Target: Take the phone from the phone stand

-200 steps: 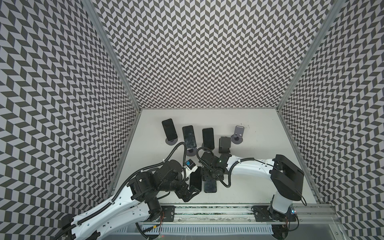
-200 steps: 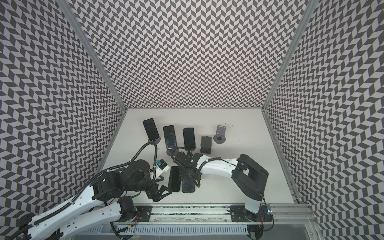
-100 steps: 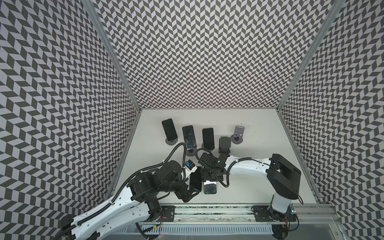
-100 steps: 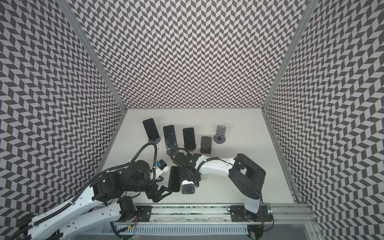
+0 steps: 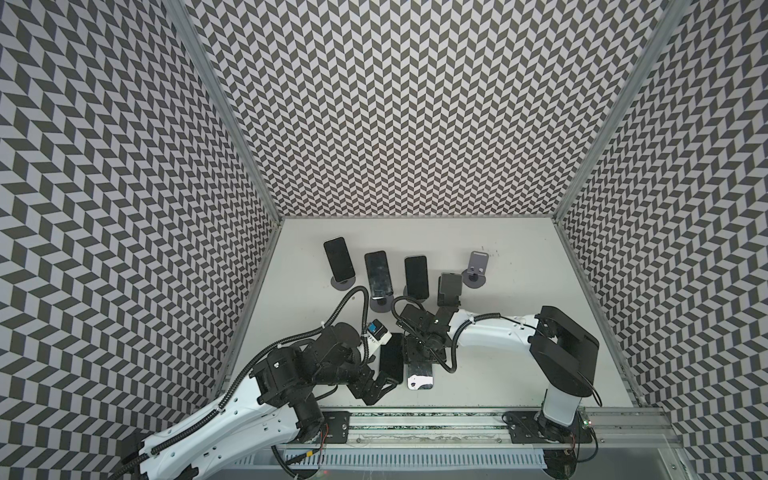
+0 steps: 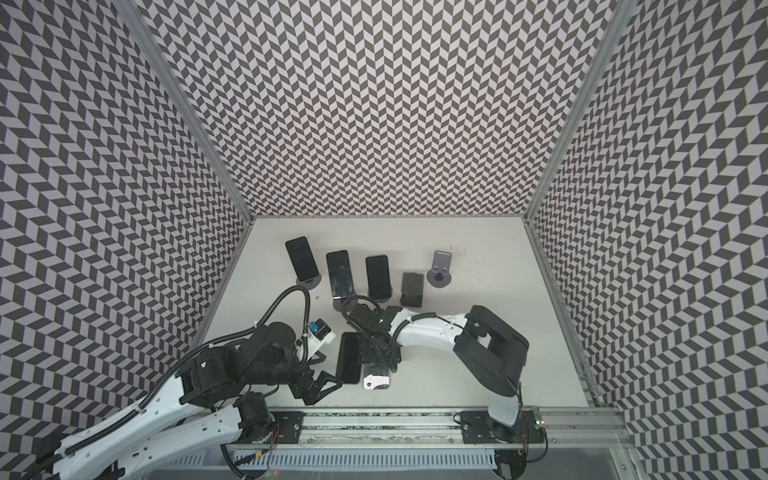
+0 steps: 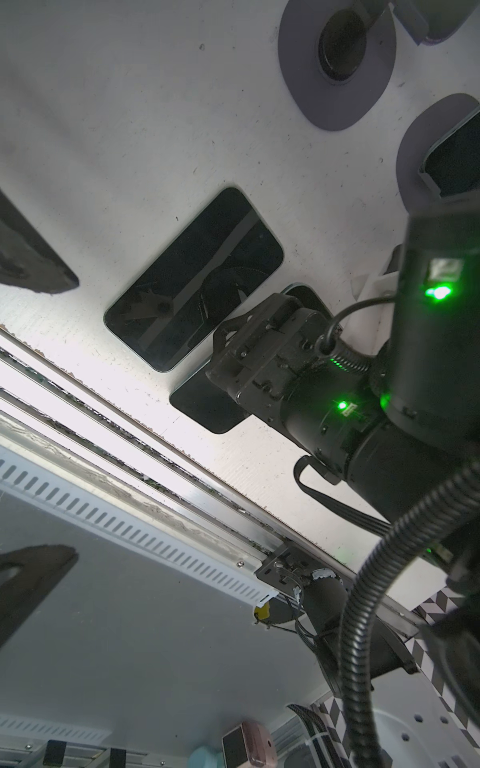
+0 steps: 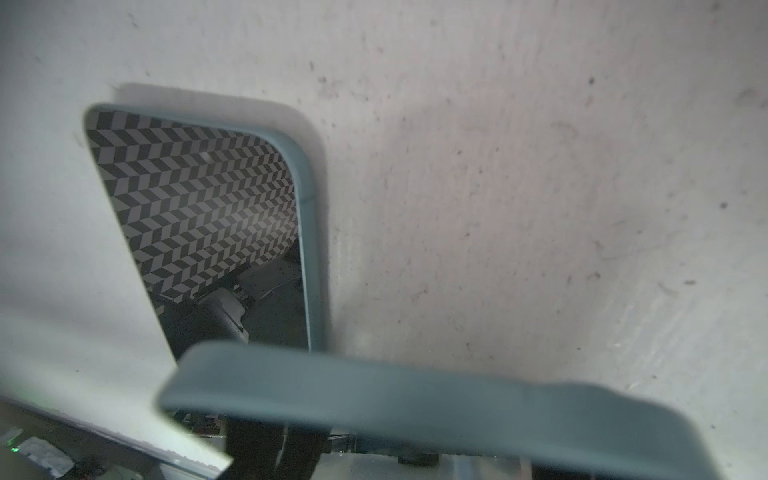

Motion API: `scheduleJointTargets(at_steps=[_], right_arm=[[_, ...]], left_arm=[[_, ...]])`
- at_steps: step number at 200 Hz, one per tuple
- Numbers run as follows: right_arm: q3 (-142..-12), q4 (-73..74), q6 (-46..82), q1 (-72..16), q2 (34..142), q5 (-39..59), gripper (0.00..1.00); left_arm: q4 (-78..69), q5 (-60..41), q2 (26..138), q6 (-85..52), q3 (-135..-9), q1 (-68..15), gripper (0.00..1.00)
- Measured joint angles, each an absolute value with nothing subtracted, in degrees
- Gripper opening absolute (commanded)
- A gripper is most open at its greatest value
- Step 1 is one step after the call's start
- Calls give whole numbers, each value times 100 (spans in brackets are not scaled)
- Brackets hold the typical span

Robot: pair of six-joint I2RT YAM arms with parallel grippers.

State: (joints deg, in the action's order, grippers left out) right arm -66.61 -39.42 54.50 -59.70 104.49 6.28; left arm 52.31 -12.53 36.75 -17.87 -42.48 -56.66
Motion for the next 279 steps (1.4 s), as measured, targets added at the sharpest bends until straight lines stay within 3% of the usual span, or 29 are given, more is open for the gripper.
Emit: scheduleJointTargets(at_steps=[132, 279], right_arm=[[-6796, -4095, 5463, -5867, 10547, 631, 41], [-6956, -4272, 5607, -5830, 10676, 626, 57]], left_arm=[[5231, -1240, 3656, -1787, -4241, -5664, 95], [5231, -1201, 3540, -1789, -4241, -5664, 95]])
